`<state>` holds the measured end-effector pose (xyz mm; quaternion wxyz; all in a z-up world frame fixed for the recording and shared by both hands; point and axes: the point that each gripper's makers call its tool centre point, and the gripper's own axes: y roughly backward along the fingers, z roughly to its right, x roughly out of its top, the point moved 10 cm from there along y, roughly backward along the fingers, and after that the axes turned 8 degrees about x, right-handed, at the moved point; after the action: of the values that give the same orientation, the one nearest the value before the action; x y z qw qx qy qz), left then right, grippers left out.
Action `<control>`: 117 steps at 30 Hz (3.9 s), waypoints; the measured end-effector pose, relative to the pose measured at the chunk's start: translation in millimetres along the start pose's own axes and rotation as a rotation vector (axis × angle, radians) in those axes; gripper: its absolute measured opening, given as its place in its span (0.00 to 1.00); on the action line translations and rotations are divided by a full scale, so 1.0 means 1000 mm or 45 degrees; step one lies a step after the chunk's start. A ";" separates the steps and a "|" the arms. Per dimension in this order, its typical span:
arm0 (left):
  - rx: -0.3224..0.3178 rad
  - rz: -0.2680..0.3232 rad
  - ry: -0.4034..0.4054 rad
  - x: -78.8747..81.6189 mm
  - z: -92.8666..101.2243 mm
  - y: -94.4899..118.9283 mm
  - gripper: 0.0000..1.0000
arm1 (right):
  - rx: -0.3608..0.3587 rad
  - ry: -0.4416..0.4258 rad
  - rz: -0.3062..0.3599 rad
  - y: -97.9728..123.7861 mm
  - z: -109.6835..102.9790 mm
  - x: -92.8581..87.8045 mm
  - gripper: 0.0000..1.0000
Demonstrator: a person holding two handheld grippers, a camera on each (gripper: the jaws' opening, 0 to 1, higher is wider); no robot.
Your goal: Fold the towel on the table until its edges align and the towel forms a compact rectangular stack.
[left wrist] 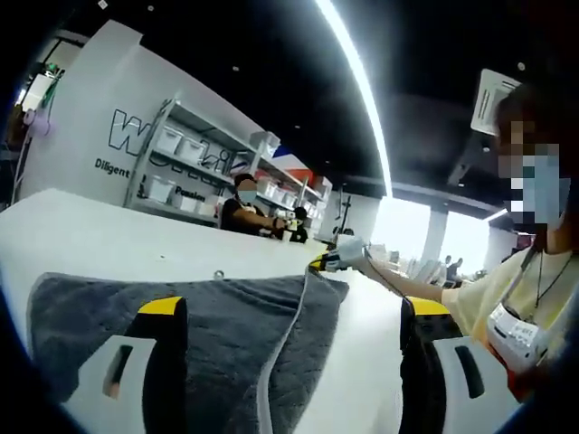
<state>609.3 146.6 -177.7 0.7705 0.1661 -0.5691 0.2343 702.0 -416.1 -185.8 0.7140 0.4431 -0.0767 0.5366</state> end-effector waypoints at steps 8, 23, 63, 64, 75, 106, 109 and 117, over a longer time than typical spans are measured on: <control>0.001 -0.007 0.004 -0.002 0.000 -0.001 0.96 | 0.056 -0.040 -0.059 -0.018 -0.003 -0.011 0.03; -0.010 0.003 0.000 0.001 0.001 0.001 0.96 | -0.032 -0.131 -0.067 0.008 0.006 -0.017 0.44; 0.091 0.019 -0.073 0.010 -0.010 0.014 0.94 | 0.596 -0.414 0.509 0.109 -0.123 0.017 0.99; 0.123 0.018 -0.078 0.011 -0.011 0.015 0.93 | 0.593 -0.421 0.508 0.109 -0.123 0.016 0.99; 0.382 -0.071 -0.141 0.014 0.011 0.062 0.85 | 0.599 -0.470 0.533 0.114 -0.122 0.015 0.99; 0.982 -0.344 -0.321 -0.052 0.043 0.115 0.33 | 0.613 -0.442 0.525 0.119 -0.126 0.015 0.98; 1.047 -0.394 -0.359 -0.054 0.043 0.116 0.33 | 0.610 -0.442 0.525 0.119 -0.126 0.015 0.98; 1.039 -0.404 -0.353 -0.052 0.050 0.114 0.33 | 0.618 -0.437 0.502 0.118 -0.126 0.013 0.98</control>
<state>494.0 207.2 -213.6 0.5849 0.5709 -0.4956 0.2940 562.4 -313.4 -188.3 0.4473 0.6601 -0.1499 0.5846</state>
